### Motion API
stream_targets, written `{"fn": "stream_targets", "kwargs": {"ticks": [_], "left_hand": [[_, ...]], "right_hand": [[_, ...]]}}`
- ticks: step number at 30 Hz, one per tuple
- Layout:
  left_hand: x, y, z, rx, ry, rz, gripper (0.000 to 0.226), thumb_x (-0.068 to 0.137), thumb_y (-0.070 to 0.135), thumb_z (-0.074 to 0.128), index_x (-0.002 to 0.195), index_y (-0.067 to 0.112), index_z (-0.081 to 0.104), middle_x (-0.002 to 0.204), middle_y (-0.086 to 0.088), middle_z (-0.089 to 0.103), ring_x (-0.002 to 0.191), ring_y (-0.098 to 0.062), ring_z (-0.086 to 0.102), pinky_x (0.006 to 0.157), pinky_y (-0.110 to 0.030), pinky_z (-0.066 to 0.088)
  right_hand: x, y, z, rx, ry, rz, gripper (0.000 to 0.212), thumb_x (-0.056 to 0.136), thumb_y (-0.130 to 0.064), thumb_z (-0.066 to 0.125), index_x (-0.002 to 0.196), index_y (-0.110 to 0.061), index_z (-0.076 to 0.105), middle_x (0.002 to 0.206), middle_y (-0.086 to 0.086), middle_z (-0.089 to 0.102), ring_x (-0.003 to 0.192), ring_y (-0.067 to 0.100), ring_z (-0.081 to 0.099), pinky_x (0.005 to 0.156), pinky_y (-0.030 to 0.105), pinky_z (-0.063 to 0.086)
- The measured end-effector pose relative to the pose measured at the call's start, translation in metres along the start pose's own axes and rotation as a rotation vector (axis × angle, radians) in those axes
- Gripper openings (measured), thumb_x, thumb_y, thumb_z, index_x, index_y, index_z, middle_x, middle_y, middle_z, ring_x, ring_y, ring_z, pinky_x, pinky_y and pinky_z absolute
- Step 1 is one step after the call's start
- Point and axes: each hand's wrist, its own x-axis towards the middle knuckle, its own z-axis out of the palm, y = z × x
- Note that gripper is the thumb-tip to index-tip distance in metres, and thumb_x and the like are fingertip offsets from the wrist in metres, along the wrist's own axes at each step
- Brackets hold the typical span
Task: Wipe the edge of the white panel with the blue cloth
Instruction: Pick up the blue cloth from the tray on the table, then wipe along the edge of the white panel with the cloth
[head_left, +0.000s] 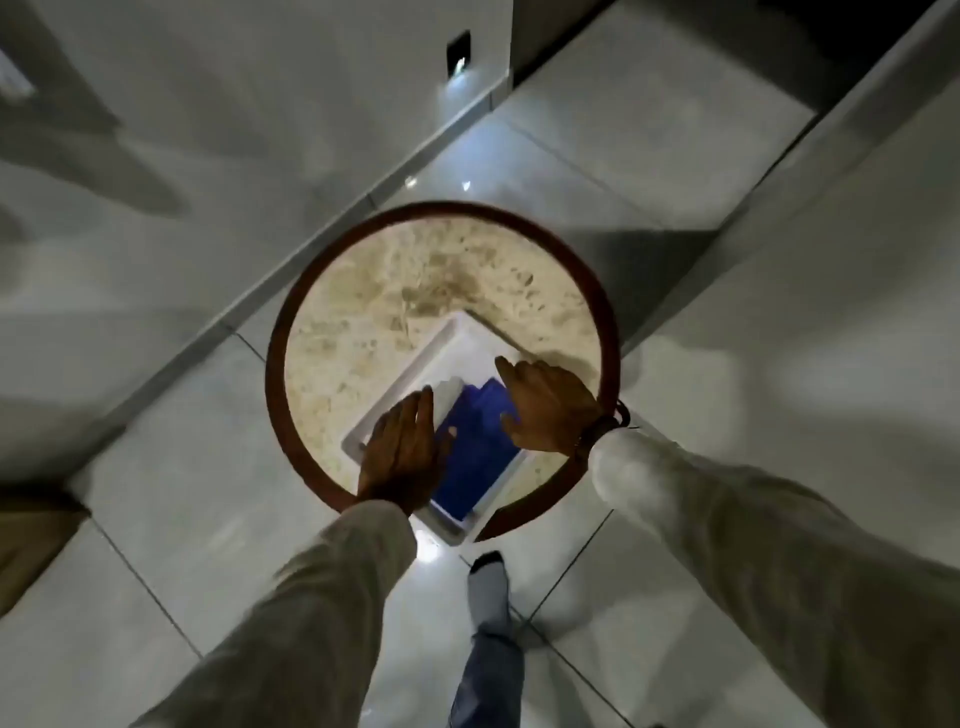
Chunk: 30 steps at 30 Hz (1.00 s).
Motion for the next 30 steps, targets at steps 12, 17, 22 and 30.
{"fn": "stream_targets", "kwargs": {"ticks": [12, 17, 22, 30], "left_hand": [[0.017, -0.03, 0.071, -0.335, -0.395, -0.268, 0.034, 0.103, 0.02, 0.06, 0.133, 0.005, 0.058, 0.13, -0.016, 0.07, 0.119, -0.034, 0.07, 0.105, -0.043, 0.06], [0.025, -0.017, 0.032, -0.813, -0.333, -0.532, 0.019, 0.095, 0.009, 0.068, 0.113, 0.007, 0.073, 0.104, -0.003, 0.071, 0.09, -0.017, 0.07, 0.1, -0.04, 0.059], [0.027, 0.054, -0.025, -1.045, -0.276, -0.459, 0.013, 0.095, 0.003, 0.066, 0.108, 0.003, 0.07, 0.118, -0.025, 0.073, 0.107, -0.039, 0.074, 0.1, -0.054, 0.062], [0.006, 0.253, -0.043, -1.137, -0.578, -0.282, 0.022, 0.101, 0.018, 0.053, 0.1, 0.008, 0.073, 0.085, -0.006, 0.078, 0.086, -0.031, 0.074, 0.064, -0.033, 0.066]], "right_hand": [[0.06, -0.013, 0.096, 0.54, -0.174, 0.353, 0.064, 0.08, -0.011, 0.073, 0.137, 0.002, 0.046, 0.134, 0.024, 0.059, 0.126, 0.04, 0.056, 0.105, 0.052, 0.05], [0.034, -0.009, 0.056, 0.782, -0.124, 0.371, 0.025, 0.081, -0.007, 0.073, 0.101, 0.008, 0.07, 0.104, 0.027, 0.074, 0.103, 0.037, 0.069, 0.094, 0.044, 0.056], [-0.041, 0.013, -0.008, 1.188, 0.007, 0.498, 0.004, 0.088, 0.004, 0.061, 0.09, 0.001, 0.062, 0.08, 0.014, 0.066, 0.075, 0.021, 0.063, 0.069, 0.027, 0.053], [-0.225, 0.095, -0.048, 1.604, 0.079, 0.549, 0.037, 0.083, 0.016, 0.055, 0.117, 0.002, 0.055, 0.099, 0.013, 0.063, 0.09, 0.023, 0.059, 0.102, 0.052, 0.049]]}}
